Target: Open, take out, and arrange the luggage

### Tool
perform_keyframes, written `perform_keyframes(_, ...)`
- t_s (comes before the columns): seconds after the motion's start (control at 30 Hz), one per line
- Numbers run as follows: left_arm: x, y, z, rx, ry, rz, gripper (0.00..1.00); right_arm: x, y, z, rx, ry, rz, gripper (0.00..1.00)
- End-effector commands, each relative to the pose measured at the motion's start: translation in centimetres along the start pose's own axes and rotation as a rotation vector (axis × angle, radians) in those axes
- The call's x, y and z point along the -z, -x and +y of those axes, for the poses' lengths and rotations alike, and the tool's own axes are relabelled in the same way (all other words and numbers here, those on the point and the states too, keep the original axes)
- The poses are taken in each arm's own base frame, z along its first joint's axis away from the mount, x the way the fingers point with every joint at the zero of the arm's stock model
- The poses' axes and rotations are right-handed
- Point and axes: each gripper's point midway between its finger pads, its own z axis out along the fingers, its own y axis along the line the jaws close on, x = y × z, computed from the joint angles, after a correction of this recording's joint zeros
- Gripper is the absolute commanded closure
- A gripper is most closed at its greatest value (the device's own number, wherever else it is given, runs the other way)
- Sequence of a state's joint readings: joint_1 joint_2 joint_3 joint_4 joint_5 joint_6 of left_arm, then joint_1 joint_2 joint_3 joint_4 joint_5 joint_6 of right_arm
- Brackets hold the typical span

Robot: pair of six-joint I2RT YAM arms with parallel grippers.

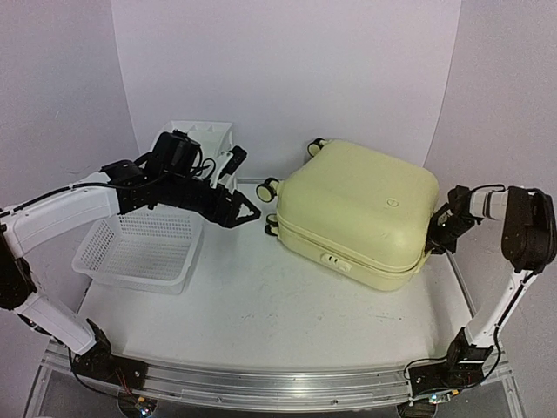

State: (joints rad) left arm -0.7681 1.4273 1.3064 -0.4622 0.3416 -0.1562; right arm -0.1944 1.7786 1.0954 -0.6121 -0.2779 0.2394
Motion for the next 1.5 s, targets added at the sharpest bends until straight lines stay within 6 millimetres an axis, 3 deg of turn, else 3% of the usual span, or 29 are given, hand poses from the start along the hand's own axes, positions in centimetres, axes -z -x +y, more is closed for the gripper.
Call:
perform_keyframes(0.0, 0.8, 3.7, -0.6, 0.011, -0.042, -0.085, 0.15, -1.9, 2.9, 1.0, 0.369, 0.034, 0.016, 1.00)
perform_keyframes(0.13, -0.6, 3.9, 0.8, 0.101, -0.046, -0.060, 0.15, -3.1, 7.0, 1.0, 0.403, 0.005, -0.016, 1.00)
perform_keyframes(0.27, -3.1, 3.9, 2.3, 0.167, -0.057, -0.001, 0.14, -4.0, 9.5, 0.6, 0.430, -0.036, -0.011, 1.00)
perform_keyframes(0.5, -6.7, 4.4, 4.2, 0.172, -0.155, 0.049, 0.14, -4.7, 13.1, 1.7, 0.483, -0.004, -0.029, 0.96)
perform_keyframes(0.57, -7.4, 4.5, 5.2, 0.152, -0.146, 0.051, 0.14, -3.9, 14.2, 2.2, 0.487, -0.010, -0.044, 0.80)
perform_keyframes(0.63, -7.7, 4.6, 6.4, 0.139, -0.117, 0.047, 0.14, -2.9, 14.6, 2.2, 0.488, -0.027, -0.053, 0.71)
perform_keyframes(0.73, -7.9, 5.0, 7.8, 0.134, -0.091, 0.037, 0.14, -0.4, 15.6, 1.7, 0.477, -0.111, -0.084, 0.34)
perform_keyframes(0.8, -7.9, 5.3, 8.1, 0.126, -0.100, 0.033, 0.14, 1.7, 15.8, 1.6, 0.436, -0.149, -0.083, 0.22)
perform_keyframes(0.97, -8.8, 4.8, 6.9, 0.075, -0.314, 0.065, 0.12, 8.3, 13.9, 2.9, 0.271, -0.161, -0.094, 0.03)
perform_keyframes(1.03, -9.1, 4.2, 6.2, 0.046, -0.393, 0.083, 0.13, 11.3, 12.6, 3.9, 0.273, -0.127, -0.132, 0.02)
perform_keyframes(1.27, -10.5, 2.4, 5.0, 0.017, -0.571, 0.109, 0.12, 15.3, 6.2, 5.3, 0.240, -0.046, -0.183, 0.02)
perform_keyframes(1.47, -10.1, 1.8, 1.3, 0.013, -0.702, 0.134, 0.23, 20.1, 2.8, 7.7, 0.228, 0.084, -0.296, 0.02)
